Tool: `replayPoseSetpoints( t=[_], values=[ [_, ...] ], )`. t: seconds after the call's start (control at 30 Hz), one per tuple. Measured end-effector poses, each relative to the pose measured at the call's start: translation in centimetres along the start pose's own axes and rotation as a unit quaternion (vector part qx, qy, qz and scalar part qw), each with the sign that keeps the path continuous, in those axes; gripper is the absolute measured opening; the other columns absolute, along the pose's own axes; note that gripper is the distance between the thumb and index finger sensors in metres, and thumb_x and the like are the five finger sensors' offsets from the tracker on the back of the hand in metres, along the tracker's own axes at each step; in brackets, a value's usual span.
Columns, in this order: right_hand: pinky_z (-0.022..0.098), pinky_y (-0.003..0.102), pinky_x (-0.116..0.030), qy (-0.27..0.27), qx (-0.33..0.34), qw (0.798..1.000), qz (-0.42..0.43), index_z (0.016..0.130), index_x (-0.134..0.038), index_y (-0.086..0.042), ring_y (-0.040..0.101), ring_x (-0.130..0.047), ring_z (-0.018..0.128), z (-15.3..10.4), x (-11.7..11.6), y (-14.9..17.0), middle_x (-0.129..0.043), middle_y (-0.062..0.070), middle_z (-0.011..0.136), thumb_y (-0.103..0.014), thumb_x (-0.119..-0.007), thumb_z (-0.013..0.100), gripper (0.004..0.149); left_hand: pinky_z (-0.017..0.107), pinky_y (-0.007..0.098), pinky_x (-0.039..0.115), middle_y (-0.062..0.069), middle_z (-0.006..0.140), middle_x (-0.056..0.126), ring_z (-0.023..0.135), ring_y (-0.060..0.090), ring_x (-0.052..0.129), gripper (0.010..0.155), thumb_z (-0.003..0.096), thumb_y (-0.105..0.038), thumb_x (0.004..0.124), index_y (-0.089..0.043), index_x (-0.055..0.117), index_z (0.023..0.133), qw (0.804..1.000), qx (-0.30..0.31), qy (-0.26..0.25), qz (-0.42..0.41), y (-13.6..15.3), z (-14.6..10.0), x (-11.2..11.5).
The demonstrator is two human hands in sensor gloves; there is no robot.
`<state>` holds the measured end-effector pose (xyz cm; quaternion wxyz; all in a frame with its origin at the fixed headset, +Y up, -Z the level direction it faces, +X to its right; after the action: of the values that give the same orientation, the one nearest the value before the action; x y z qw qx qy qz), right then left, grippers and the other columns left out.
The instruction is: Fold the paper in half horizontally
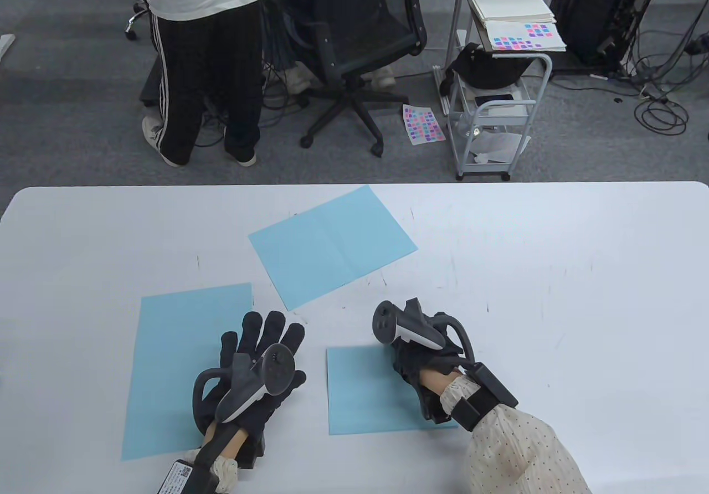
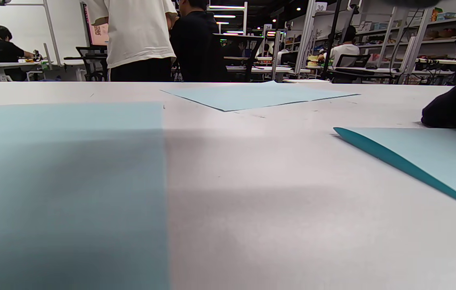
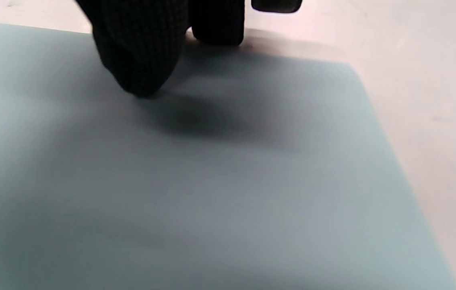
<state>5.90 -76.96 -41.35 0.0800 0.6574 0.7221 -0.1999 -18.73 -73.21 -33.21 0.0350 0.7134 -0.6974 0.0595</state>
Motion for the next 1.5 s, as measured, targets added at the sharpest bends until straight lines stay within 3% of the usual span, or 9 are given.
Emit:
replayPoseSetpoints(
  t=[0.1, 0.3, 0.43, 0.57, 0.7, 0.83, 1.03, 1.27, 1.5],
  values=[
    [0.074, 0.068, -0.029, 0.032, -0.001, 0.999, -0.015, 0.100, -0.065, -0.026, 0.040, -0.048, 0.105, 0.1, 0.3, -0.2, -0.068, 0.005, 0.101, -0.025, -0.087, 0.042, 0.062, 0.088, 0.055, 0.026, -0.022, 0.119, 0.013, 0.115, 0.018, 0.011, 0.078, 0.0347, -0.064, 0.065, -0.060, 0.025, 0.101, 1.000, -0.002, -0.001, -0.004, 0.2, -0.1, -0.1],
    [0.074, 0.068, -0.026, 0.003, -0.001, 1.000, -0.011, 0.099, -0.063, -0.026, 0.038, -0.048, 0.104, 0.7, 0.4, -0.1, -0.066, 0.004, 0.100, -0.026, -0.088, 0.042, 0.063, 0.088, 0.055, 0.026, -0.022, 0.119, 0.013, 0.115, 0.019, 0.011, 0.078, 0.0347, -0.064, 0.065, -0.059, 0.025, 0.101, 1.000, -0.006, 0.003, -0.008, 0.5, 0.0, 0.0],
    [0.073, 0.068, -0.018, -0.042, -0.002, 0.999, 0.005, 0.100, -0.053, -0.024, 0.038, -0.030, 0.106, 1.3, 0.0, -0.1, -0.056, 0.005, 0.098, -0.024, -0.085, 0.043, 0.065, 0.088, 0.055, 0.026, -0.022, 0.119, 0.013, 0.115, 0.019, 0.011, 0.078, 0.0346, -0.064, 0.065, -0.059, 0.025, 0.101, 1.000, -0.006, 0.007, -0.008, 0.4, 0.0, 0.0],
    [0.073, 0.067, -0.016, -0.031, -0.005, 0.999, -0.014, 0.101, -0.050, -0.025, 0.037, -0.024, 0.104, 1.1, 0.0, -0.2, -0.050, 0.003, 0.093, -0.025, -0.084, 0.044, 0.067, 0.088, 0.055, 0.026, -0.022, 0.119, 0.013, 0.115, 0.019, 0.011, 0.078, 0.0346, -0.064, 0.065, -0.059, 0.025, 0.102, 1.000, -0.006, 0.006, -0.009, 0.5, 0.0, -0.1],
    [0.074, 0.066, -0.020, -0.015, -0.019, 1.000, -0.010, 0.090, -0.061, -0.030, 0.035, -0.029, 0.104, 1.0, 0.1, 0.2, -0.053, -0.001, 0.090, -0.028, -0.085, 0.042, 0.054, 0.088, 0.055, 0.026, -0.021, 0.119, 0.013, 0.115, 0.019, 0.011, 0.078, 0.0347, -0.064, 0.065, -0.059, 0.025, 0.102, 1.000, -0.007, 0.008, -0.012, 0.6, 0.1, -0.1],
    [0.074, 0.064, -0.021, -0.037, -0.023, 0.999, 0.013, 0.082, -0.058, -0.037, 0.034, -0.031, 0.104, 1.0, -0.1, 1.0, -0.053, -0.003, 0.093, -0.029, -0.082, 0.043, 0.047, 0.088, 0.055, 0.027, -0.021, 0.119, 0.013, 0.115, 0.019, 0.012, 0.078, 0.0349, -0.064, 0.065, -0.059, 0.026, 0.102, 1.000, -0.010, 0.012, -0.012, 0.8, 0.1, 0.0],
    [0.074, 0.060, -0.028, -0.032, -0.024, 0.994, 0.101, 0.087, -0.060, -0.038, 0.032, -0.057, 0.095, -0.6, 1.4, 3.4, -0.071, -0.003, 0.083, -0.019, -0.069, 0.045, 0.047, 0.088, 0.055, 0.028, -0.021, 0.119, 0.015, 0.115, 0.019, 0.013, 0.077, 0.0349, -0.064, 0.065, -0.059, 0.028, 0.102, 1.000, -0.009, 0.014, -0.012, 0.9, 0.1, 0.0],
    [0.073, 0.059, -0.043, 0.003, -0.069, 0.968, 0.243, 0.087, -0.066, -0.033, 0.031, -0.073, 0.084, -2.4, 3.0, 9.0, -0.079, 0.000, 0.076, -0.018, -0.066, 0.044, 0.045, 0.088, 0.055, 0.028, -0.021, 0.119, 0.015, 0.116, 0.019, 0.013, 0.077, 0.0351, -0.064, 0.065, -0.059, 0.029, 0.102, 1.000, -0.003, 0.019, -0.009, 0.6, 0.1, -0.1],
    [0.070, 0.059, -0.048, 0.088, -0.171, 0.900, 0.392, 0.090, -0.066, -0.028, 0.032, -0.077, 0.079, -3.6, 3.1, 16.4, -0.080, 0.002, 0.074, -0.020, -0.065, 0.046, 0.045, 0.088, 0.055, 0.028, -0.020, 0.119, 0.016, 0.116, 0.019, 0.013, 0.077, 0.0350, -0.064, 0.065, -0.059, 0.029, 0.102, 1.000, -0.003, 0.014, -0.017, 0.9, -0.1, -0.3]
  ],
)
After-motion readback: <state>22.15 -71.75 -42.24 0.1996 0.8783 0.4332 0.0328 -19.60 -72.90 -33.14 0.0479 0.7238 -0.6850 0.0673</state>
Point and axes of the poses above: the tracker on the back of each hand, its own y axis roughly to the little-finger side, its own z axis roughly from the wrist to the fingertips, x = y × z, the point moved 3 cm from there along z, roughly from the wrist to the fingertips
